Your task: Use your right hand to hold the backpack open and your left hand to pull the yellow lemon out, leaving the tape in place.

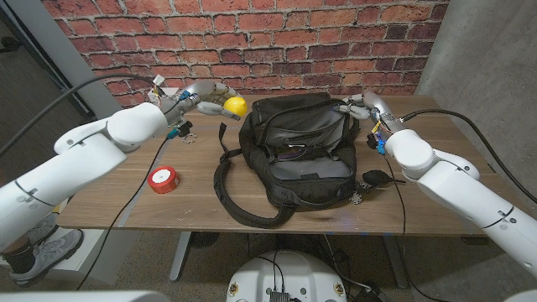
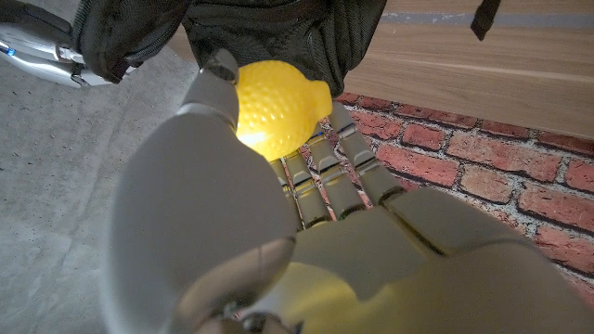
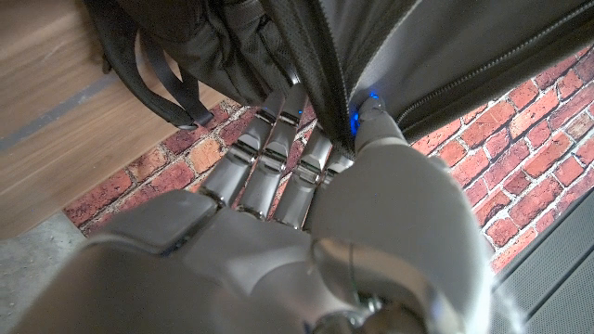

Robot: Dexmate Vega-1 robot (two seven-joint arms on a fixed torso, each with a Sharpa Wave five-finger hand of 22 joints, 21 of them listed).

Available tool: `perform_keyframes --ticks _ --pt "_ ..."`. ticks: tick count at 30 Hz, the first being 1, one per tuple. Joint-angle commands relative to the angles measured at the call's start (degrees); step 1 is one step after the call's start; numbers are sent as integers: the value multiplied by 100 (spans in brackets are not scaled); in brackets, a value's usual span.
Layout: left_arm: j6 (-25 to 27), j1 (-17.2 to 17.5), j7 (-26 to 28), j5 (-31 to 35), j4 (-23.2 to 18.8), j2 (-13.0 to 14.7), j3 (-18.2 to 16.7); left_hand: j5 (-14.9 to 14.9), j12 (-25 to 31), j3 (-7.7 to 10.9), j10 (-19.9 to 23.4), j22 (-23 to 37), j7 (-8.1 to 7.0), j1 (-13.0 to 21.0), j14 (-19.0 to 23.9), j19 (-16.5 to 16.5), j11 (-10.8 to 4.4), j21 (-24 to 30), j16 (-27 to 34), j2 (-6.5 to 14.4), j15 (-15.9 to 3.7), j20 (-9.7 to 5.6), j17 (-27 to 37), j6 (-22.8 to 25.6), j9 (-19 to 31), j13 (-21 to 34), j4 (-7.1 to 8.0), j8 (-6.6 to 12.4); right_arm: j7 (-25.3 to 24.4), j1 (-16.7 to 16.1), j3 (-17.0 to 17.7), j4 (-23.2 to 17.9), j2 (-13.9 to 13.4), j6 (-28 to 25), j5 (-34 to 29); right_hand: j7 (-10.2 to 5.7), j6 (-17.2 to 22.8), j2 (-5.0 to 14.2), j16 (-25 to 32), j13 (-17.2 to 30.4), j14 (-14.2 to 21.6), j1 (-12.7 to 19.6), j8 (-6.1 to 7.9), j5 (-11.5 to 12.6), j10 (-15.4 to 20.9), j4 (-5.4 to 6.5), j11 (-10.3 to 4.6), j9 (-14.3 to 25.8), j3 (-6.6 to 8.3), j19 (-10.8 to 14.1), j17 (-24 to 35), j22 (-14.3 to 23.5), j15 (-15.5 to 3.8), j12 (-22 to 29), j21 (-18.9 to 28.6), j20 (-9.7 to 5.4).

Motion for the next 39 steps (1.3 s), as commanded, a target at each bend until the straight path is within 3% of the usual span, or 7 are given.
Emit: perform_keyframes --ticks 1,7,21,29,35,39 --pt "-188 -18 278 -207 170 8 186 27 168 75 80 8 506 11 37 -32 2 41 -6 489 0 -13 14 616 511 1142 17 415 71 -352 275 -611 -391 -509 362 28 -9 57 -6 32 -29 -10 -18 -8 -35 4 -5 19 -10 -45 34 13 -630 -17 -32 -200" --pt "-158 -6 354 -221 147 78 238 25 166 73 78 7 505 -20 38 -39 19 45 -16 500 11 -12 20 620 509 1148 35 420 99 -493 403 -731 -469 -550 569 32 -55 88 -5 50 -41 -42 -42 -17 -88 26 40 22 -10 -59 43 12 -612 -29 -37 -184" --pt "-188 236 879 -389 281 -209 227 26 173 76 103 5 504 -64 59 -30 21 64 -44 500 1 -22 22 632 502 1162 44 433 325 -772 734 -914 -759 -667 1106 140 -280 101 -65 75 -201 -216 -148 -48 -283 103 120 38 -58 -154 47 10 -552 -92 -65 -119" --pt "-71 140 852 -418 305 -138 339 26 169 77 97 3 512 -73 60 -37 13 72 -50 504 7 -27 41 631 497 1172 38 437 603 -882 1053 -1086 -1036 -964 1620 190 -657 123 -92 85 -485 -304 -317 -48 -641 106 259 74 -86 -333 138 7 -496 -224 -106 -52" --pt "-77 21 841 -398 354 -117 440 28 163 82 91 2 513 -80 64 -40 9 78 -65 500 4 -24 41 618 493 1175 33 434 1006 -932 1411 -1145 -1290 -1203 2176 291 -1110 147 -178 87 -914 -315 -516 -41 -1252 58 435 125 -68 -601 192 6 -291 -461 -136 81" --pt "-74 -83 827 -387 393 -128 531 27 159 83 84 2 527 -82 56 -48 41 78 -70 502 6 -19 48 615 491 1177 31 434 1187 -1003 1600 -1122 -1404 -1258 2427 343 -1290 150 -189 68 -1060 -311 -587 -38 -1459 39 487 148 -62 -692 216 7 -214 -560 -138 124"
